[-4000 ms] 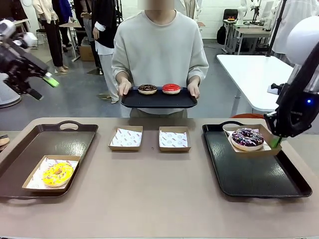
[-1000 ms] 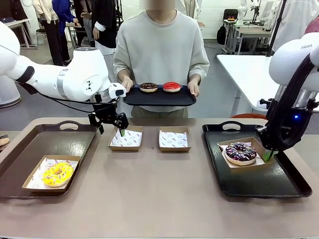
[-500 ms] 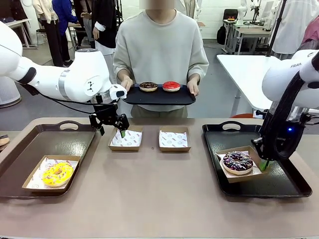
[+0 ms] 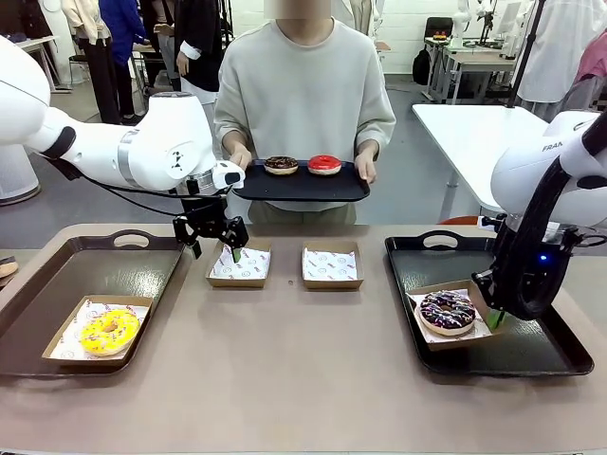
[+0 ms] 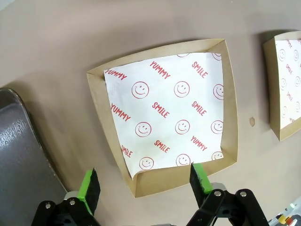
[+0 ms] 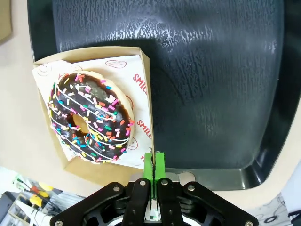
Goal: Individually package the donuts and arrange them on the tray.
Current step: Place the picked Paper togo box on the Handle tray while simultaneously picking up another Paper togo box from the table with the other hand.
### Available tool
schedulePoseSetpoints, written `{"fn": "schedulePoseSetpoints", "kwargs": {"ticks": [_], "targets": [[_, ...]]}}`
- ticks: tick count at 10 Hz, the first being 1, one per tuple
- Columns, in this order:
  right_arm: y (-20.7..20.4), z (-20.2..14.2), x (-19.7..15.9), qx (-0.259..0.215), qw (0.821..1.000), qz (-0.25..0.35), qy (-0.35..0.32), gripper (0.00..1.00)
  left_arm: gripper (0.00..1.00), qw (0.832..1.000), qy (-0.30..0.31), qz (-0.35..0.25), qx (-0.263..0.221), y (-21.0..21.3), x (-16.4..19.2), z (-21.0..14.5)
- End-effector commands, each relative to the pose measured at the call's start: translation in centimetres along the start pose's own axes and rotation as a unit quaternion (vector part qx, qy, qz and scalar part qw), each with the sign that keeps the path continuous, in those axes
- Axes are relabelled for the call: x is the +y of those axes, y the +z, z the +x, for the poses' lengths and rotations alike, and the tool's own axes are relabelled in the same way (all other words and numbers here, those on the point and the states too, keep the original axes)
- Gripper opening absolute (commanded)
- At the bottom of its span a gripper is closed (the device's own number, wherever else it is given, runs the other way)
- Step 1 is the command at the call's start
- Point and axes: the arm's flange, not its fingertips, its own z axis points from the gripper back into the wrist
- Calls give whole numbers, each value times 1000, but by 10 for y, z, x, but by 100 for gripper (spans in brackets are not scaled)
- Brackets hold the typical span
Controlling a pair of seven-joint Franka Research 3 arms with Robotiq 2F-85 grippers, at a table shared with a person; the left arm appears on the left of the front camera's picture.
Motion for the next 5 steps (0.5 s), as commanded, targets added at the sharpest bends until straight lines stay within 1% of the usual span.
{"fn": "schedulePoseSetpoints", "kwargs": {"ticks": [1, 4, 5], "targets": [[-6, -2, -2, -7, 1000, -28, 3, 1, 100, 1000, 0, -12, 13, 0, -1, 6], [-3, -7, 0, -23, 998, -53, -6, 1, 100, 1000, 0, -13, 16, -1, -1, 7], [-5, -7, 0, -14, 999, -51, -4, 1, 100, 1000, 2, -13, 17, -2, -1, 7]]}}
